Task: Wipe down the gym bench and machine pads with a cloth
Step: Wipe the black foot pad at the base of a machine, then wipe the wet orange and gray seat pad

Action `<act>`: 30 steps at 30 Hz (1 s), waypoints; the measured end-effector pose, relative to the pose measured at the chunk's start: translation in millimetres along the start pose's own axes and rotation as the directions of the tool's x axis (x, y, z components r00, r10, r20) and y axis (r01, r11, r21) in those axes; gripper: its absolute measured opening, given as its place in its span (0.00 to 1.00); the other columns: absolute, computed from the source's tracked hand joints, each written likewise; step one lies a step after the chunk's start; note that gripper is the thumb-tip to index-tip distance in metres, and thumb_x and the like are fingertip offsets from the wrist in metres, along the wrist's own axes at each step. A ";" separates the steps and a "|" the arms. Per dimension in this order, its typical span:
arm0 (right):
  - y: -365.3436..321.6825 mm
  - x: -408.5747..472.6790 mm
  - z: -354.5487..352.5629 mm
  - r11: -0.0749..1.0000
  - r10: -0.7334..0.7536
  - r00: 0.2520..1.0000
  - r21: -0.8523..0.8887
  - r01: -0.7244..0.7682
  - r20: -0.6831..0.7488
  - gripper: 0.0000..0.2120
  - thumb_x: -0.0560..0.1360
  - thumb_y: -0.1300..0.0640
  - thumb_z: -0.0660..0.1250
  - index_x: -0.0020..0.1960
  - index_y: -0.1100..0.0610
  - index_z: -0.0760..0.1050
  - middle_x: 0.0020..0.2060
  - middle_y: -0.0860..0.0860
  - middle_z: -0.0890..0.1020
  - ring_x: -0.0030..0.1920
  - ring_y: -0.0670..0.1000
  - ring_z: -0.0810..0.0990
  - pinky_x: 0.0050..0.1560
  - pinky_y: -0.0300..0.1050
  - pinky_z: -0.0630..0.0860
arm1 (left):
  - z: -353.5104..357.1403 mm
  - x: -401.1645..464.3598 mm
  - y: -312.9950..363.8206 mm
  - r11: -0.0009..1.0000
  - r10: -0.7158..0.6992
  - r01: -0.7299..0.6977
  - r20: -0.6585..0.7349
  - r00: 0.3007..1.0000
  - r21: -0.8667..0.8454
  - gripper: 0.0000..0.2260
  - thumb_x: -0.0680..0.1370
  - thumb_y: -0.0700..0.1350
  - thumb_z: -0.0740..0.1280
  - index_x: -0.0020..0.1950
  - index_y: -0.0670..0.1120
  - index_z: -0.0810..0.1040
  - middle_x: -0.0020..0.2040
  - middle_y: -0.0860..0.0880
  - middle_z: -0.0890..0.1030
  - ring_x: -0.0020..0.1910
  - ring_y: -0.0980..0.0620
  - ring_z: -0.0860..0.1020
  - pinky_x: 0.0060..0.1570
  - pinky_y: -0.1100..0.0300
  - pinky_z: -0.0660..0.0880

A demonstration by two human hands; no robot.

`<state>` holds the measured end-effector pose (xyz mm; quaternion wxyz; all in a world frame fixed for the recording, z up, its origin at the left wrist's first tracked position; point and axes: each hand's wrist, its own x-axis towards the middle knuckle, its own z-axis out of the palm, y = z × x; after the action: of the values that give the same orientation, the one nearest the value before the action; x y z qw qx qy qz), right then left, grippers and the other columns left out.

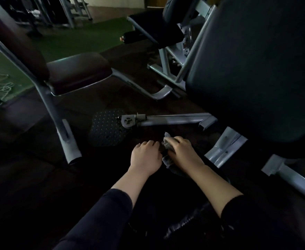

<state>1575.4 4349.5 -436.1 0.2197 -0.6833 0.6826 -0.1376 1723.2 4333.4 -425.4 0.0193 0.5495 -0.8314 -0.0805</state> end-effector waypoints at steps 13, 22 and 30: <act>-118.3 -206.7 -164.3 0.957 0.271 0.960 -0.126 -0.260 0.074 0.28 0.80 0.54 0.55 0.78 0.56 0.52 0.71 0.55 0.65 0.67 0.58 0.66 0.68 0.50 0.61 | -217.1 -145.1 83.6 0.983 0.118 -0.153 0.287 0.950 0.101 0.21 0.80 0.49 0.55 0.73 0.47 0.65 0.68 0.49 0.72 0.68 0.48 0.69 0.70 0.49 0.61; -126.6 -368.9 -212.8 0.802 0.596 0.783 0.093 -0.590 -0.179 0.27 0.72 0.53 0.48 0.63 0.61 0.75 0.48 0.59 0.80 0.47 0.62 0.80 0.51 0.56 0.75 | -273.7 -226.4 196.9 0.885 0.403 -0.459 0.368 0.838 0.075 0.20 0.81 0.49 0.55 0.72 0.47 0.65 0.68 0.49 0.72 0.68 0.48 0.69 0.70 0.51 0.62; -119.1 -517.0 -224.4 0.548 0.831 0.481 0.252 -0.798 -0.280 0.27 0.79 0.56 0.58 0.77 0.54 0.56 0.66 0.56 0.69 0.64 0.58 0.67 0.66 0.46 0.61 | -262.5 -312.5 309.9 0.660 0.662 -0.751 0.447 0.601 0.032 0.23 0.81 0.49 0.55 0.76 0.44 0.60 0.72 0.47 0.68 0.71 0.47 0.66 0.73 0.50 0.57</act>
<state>1554.1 4834.5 -126.0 0.1562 -0.2287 0.9454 -0.1719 1596.1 4709.0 -100.8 -0.1796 0.1429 -0.9696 -0.0848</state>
